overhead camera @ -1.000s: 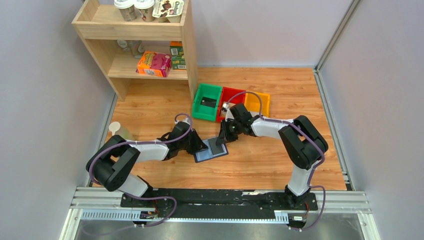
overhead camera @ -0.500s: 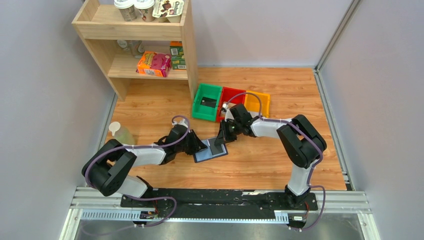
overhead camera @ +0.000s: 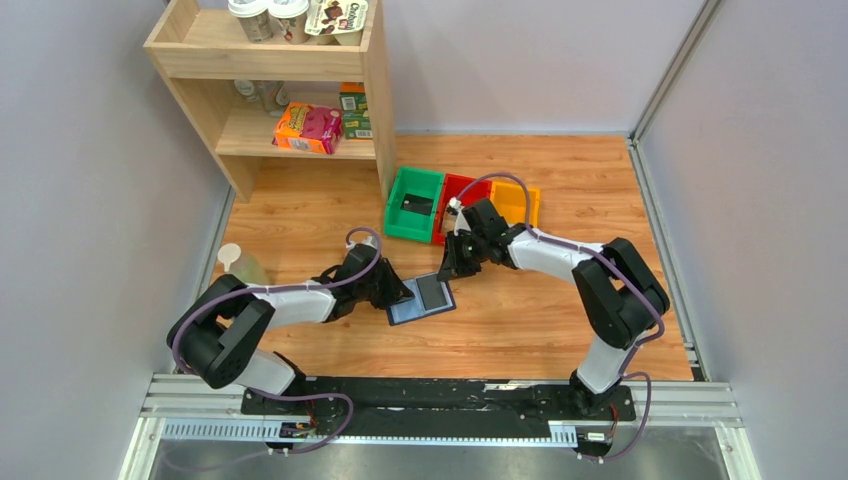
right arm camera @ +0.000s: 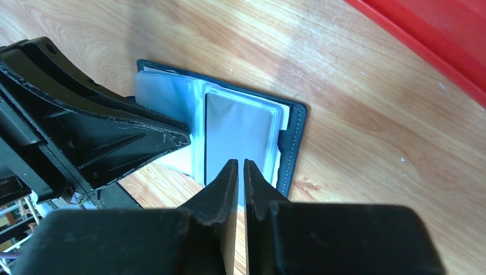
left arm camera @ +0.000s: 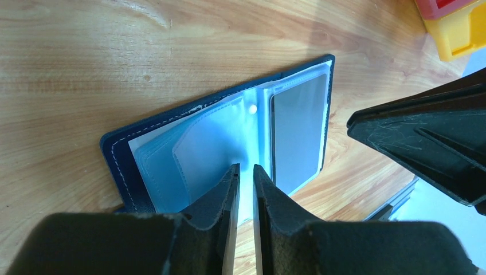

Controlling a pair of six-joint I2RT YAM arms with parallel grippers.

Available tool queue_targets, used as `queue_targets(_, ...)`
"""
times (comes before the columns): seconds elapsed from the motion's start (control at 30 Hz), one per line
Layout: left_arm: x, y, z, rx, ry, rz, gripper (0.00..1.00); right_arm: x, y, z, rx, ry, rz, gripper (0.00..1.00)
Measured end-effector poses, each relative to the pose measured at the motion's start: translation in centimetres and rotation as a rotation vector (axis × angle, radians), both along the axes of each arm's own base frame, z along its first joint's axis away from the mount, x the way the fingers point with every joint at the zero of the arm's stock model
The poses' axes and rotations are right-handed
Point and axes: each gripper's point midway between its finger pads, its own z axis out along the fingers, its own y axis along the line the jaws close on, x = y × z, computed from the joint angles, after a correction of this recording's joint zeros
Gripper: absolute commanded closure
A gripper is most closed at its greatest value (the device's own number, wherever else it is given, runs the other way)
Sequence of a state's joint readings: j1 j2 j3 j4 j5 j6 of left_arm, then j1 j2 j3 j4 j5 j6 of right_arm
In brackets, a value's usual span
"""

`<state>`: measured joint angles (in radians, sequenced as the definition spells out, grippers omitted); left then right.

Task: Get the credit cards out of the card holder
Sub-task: Remove the credit card from the card holder.

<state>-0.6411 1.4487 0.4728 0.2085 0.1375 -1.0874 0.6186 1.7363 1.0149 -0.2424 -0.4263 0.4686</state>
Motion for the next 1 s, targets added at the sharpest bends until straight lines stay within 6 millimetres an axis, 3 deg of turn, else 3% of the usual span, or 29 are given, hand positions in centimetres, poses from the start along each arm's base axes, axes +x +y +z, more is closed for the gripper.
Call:
queue_targets(0.67, 0.0, -0.1, -0.1, 0.006, 0.01, -0.003, 0.78, -0.4, -0.7, -2.9, -0.065, 0.053, -0.012, 0.91)
queue_targets(1.0, 0.1, -0.3, -0.1, -0.003, 0.009, -0.01, 0.78, -0.5, -0.1, -2.9, -0.02, 0.054, 0.005, 0.91)
